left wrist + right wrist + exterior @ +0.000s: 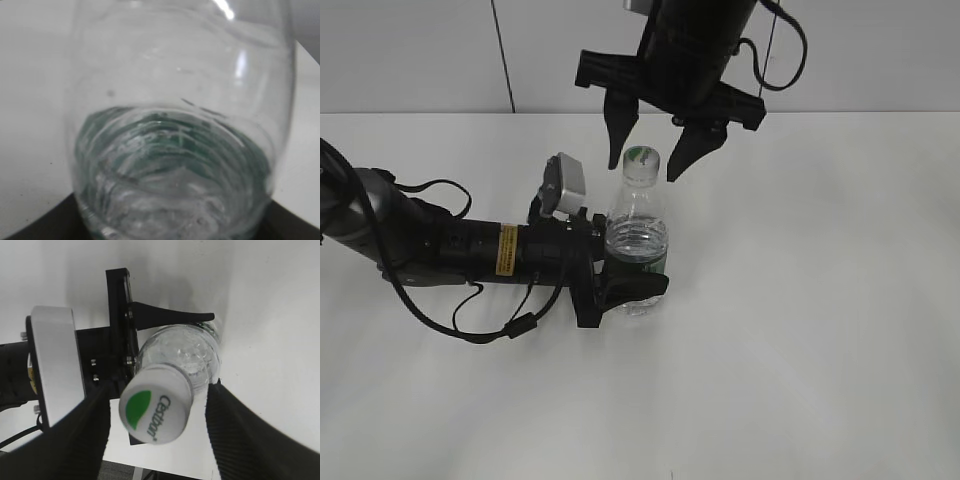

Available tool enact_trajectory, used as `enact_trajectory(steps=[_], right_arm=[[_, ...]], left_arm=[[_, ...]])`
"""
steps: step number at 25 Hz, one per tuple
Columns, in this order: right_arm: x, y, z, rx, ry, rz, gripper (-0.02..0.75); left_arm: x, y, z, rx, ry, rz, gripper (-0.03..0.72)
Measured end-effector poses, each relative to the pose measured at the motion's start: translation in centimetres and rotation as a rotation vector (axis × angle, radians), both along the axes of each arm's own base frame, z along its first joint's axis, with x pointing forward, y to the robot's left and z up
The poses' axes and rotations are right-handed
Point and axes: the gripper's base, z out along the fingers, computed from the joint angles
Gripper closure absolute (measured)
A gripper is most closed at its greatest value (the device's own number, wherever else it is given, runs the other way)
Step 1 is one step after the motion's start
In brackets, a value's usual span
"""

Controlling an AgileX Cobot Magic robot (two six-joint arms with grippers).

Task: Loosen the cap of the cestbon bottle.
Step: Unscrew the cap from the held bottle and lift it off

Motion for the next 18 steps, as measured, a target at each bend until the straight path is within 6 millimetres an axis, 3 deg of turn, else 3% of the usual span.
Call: enact_trajectory(steps=[3, 18], right_arm=[[0.16, 0.2, -0.76, -0.003, 0.019, -0.001, 0.279], [0.16, 0.2, -0.76, -0.003, 0.019, -0.001, 0.279]], left_arm=[[0.0, 0.0, 0.0, 0.0, 0.0, 0.0, 0.28], [0.0, 0.0, 0.0, 0.0, 0.0, 0.0, 0.28]])
